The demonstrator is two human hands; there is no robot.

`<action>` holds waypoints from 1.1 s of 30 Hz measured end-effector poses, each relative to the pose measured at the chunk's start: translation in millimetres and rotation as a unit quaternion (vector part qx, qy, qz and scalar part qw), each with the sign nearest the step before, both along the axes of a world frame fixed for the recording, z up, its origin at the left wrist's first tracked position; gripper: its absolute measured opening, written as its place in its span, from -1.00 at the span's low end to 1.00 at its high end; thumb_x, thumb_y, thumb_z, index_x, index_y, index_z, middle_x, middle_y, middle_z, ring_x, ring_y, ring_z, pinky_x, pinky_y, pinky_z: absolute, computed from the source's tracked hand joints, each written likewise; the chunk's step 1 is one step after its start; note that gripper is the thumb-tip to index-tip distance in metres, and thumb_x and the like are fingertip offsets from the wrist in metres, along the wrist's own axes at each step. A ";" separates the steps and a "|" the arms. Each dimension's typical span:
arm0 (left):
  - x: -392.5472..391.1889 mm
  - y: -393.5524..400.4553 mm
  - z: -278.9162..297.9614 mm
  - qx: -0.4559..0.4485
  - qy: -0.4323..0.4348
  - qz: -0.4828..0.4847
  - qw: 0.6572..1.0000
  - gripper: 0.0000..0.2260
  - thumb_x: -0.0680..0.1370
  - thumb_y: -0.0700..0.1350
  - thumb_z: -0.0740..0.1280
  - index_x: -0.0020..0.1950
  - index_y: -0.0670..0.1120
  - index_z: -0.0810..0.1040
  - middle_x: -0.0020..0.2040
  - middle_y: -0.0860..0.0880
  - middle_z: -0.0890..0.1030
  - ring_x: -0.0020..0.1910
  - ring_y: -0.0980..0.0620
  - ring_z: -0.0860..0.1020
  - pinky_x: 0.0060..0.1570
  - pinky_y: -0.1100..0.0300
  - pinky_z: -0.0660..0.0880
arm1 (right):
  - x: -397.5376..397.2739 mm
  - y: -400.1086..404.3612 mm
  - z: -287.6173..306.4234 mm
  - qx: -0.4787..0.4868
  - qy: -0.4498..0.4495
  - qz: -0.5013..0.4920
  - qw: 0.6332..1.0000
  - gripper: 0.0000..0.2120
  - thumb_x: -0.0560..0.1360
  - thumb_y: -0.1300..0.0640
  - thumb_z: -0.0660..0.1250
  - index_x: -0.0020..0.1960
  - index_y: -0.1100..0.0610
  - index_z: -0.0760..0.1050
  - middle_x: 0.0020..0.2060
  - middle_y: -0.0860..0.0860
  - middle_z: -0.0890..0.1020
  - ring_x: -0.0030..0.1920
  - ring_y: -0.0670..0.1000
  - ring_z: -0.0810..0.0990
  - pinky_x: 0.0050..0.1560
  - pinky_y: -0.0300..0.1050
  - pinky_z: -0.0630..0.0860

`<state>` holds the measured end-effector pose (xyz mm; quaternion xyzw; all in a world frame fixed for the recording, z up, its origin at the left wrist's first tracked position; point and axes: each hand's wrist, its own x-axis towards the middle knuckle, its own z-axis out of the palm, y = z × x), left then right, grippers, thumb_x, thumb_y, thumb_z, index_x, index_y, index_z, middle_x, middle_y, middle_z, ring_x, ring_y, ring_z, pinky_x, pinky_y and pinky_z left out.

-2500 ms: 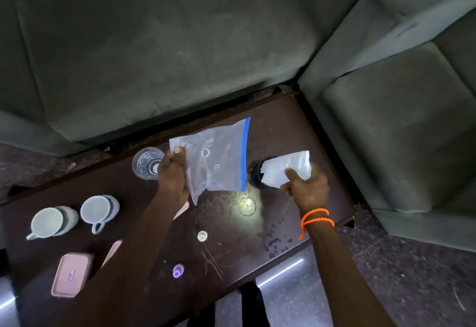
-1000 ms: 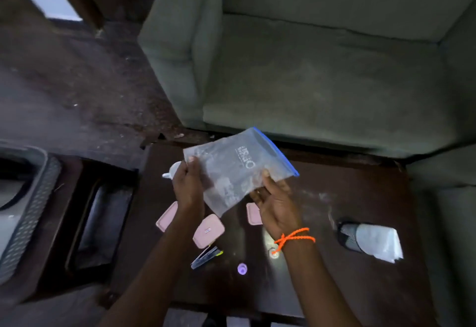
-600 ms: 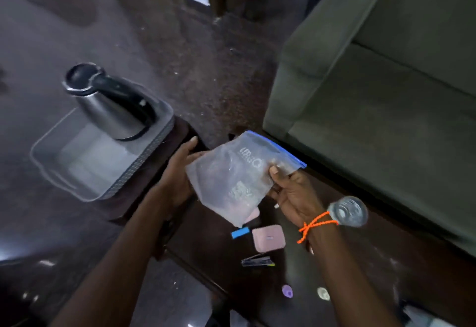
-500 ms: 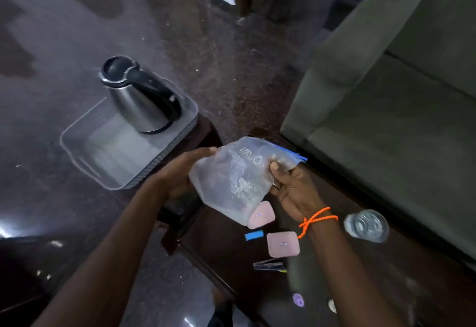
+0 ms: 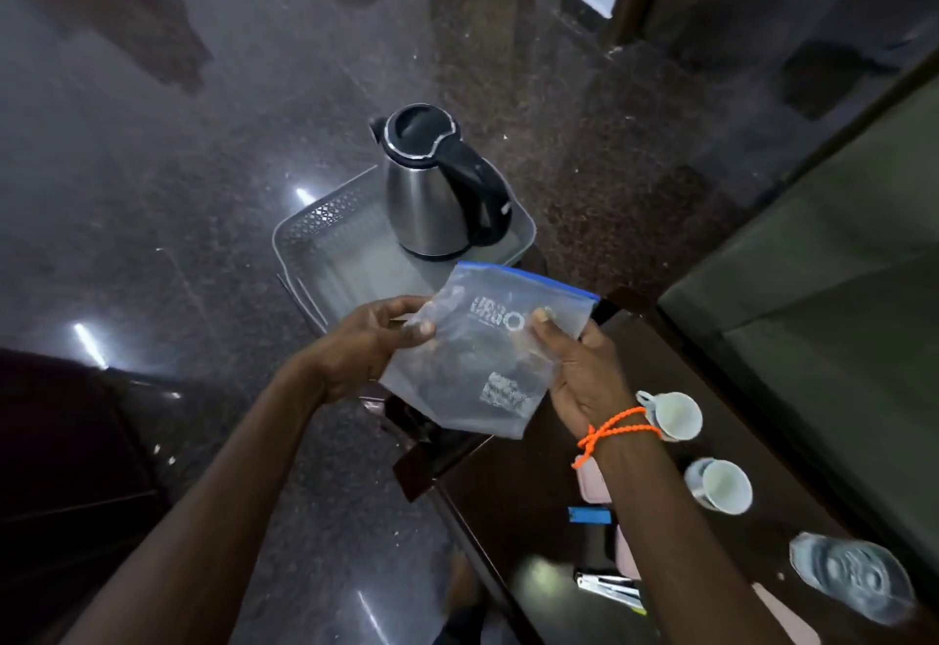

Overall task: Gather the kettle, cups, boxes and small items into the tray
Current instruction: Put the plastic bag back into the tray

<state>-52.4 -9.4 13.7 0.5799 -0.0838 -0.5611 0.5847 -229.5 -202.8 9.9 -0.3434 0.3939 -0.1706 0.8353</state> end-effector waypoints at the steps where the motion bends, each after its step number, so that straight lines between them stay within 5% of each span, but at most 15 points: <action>1: 1.5 0.2 0.0 0.006 0.000 0.017 1.000 -0.61 0.46 -0.02 0.55 0.22 -0.17 0.65 0.02 -0.19 0.71 -0.13 -0.07 0.72 -0.19 0.08 0.67 | 3.2 4.2 1.0 -0.021 -0.006 0.035 0.999 -0.65 0.51 0.26 0.47 0.26 0.36 0.56 0.11 0.26 0.70 0.07 0.19 0.70 0.12 0.14 0.65; 5: 9.6 -2.2 -5.9 0.021 -0.063 0.146 0.987 -0.88 0.43 -0.11 0.51 -0.08 -0.08 0.67 -0.24 -0.04 0.70 -0.34 0.10 0.62 -0.31 0.24 0.61 | 16.8 13.8 1.2 -0.085 0.021 0.069 0.994 -0.74 0.53 0.29 0.45 0.21 0.32 0.61 0.14 0.34 0.67 0.14 0.31 0.67 0.25 0.35 0.57; 11: 26.9 5.5 -14.0 -0.069 -0.048 0.176 0.981 -0.56 0.42 -0.32 0.54 0.21 0.05 0.62 0.12 -0.04 0.71 -0.01 0.02 0.69 -0.08 0.13 0.65 | 41.3 21.9 2.8 -0.020 0.018 0.020 0.999 -0.61 0.53 0.14 0.49 0.32 0.21 0.56 0.20 0.21 0.69 0.21 0.25 0.67 0.26 0.33 0.57; 16: 43.4 15.5 -15.7 -0.006 -0.081 0.234 0.969 -0.42 0.37 -0.15 0.63 0.36 0.06 0.57 0.11 -0.14 0.73 -0.05 -0.01 0.72 -0.12 0.11 0.65 | 42.4 25.4 -0.6 -0.065 0.025 0.119 0.990 0.12 0.26 0.29 0.65 0.62 0.12 0.03 0.16 0.21 0.71 0.22 0.23 0.67 0.26 0.34 0.56; 19: 56.1 21.2 -14.5 -0.005 -0.128 0.253 0.959 -0.33 0.35 -0.25 0.61 0.41 0.05 0.52 0.07 -0.08 0.68 -0.08 -0.02 0.64 -0.07 0.18 0.65 | 43.6 32.8 0.8 -0.103 0.010 0.150 0.983 0.36 0.15 0.38 0.69 0.64 -0.13 -0.10 0.11 0.17 0.73 0.15 0.16 0.72 0.11 0.13 0.67; 23: 77.4 33.7 1.3 -0.015 -0.145 0.204 0.968 -0.18 0.31 -0.28 0.60 0.47 0.19 0.40 0.28 -0.17 0.59 0.00 -0.10 0.50 0.14 0.10 0.62 | 57.9 32.8 10.2 -0.309 0.004 0.179 0.934 0.10 0.25 0.44 0.60 0.57 -0.24 0.24 -0.12 0.09 0.69 -0.17 0.20 0.70 0.00 0.13 0.69; 26: 94.9 42.9 12.9 -0.037 -0.148 0.184 0.971 -0.12 0.28 -0.31 0.61 0.49 0.19 0.39 0.23 -0.18 0.62 -0.08 0.03 0.63 0.08 0.13 0.65 | 73.0 27.0 17.0 -0.420 0.046 0.161 0.892 -0.38 0.29 0.40 0.60 0.25 -0.05 0.65 -0.25 -0.23 0.61 -0.29 -0.18 0.49 -0.14 -0.18 0.53; 29: 109.2 47.3 22.2 -0.030 -0.145 0.147 0.978 -0.12 0.30 -0.37 0.55 0.51 0.16 0.38 0.19 -0.23 0.65 -0.08 0.03 0.69 0.03 0.17 0.63 | 88.9 25.1 23.2 -0.455 0.089 0.133 0.876 -0.57 0.28 0.37 0.60 0.05 -0.02 0.72 -0.27 -0.27 0.66 -0.28 -0.24 0.55 -0.13 -0.38 0.48; 33: 121.6 48.1 26.5 0.083 -0.171 0.035 0.981 -0.07 0.24 -0.40 0.60 0.55 0.02 0.39 0.11 -0.35 0.64 -0.10 -0.02 0.68 -0.01 0.18 0.66 | 111.1 25.2 26.0 -0.603 0.095 0.127 0.782 -0.76 0.29 0.39 0.53 -0.14 0.10 0.74 -0.22 -0.01 0.63 -0.13 0.08 0.60 -0.07 -0.06 0.52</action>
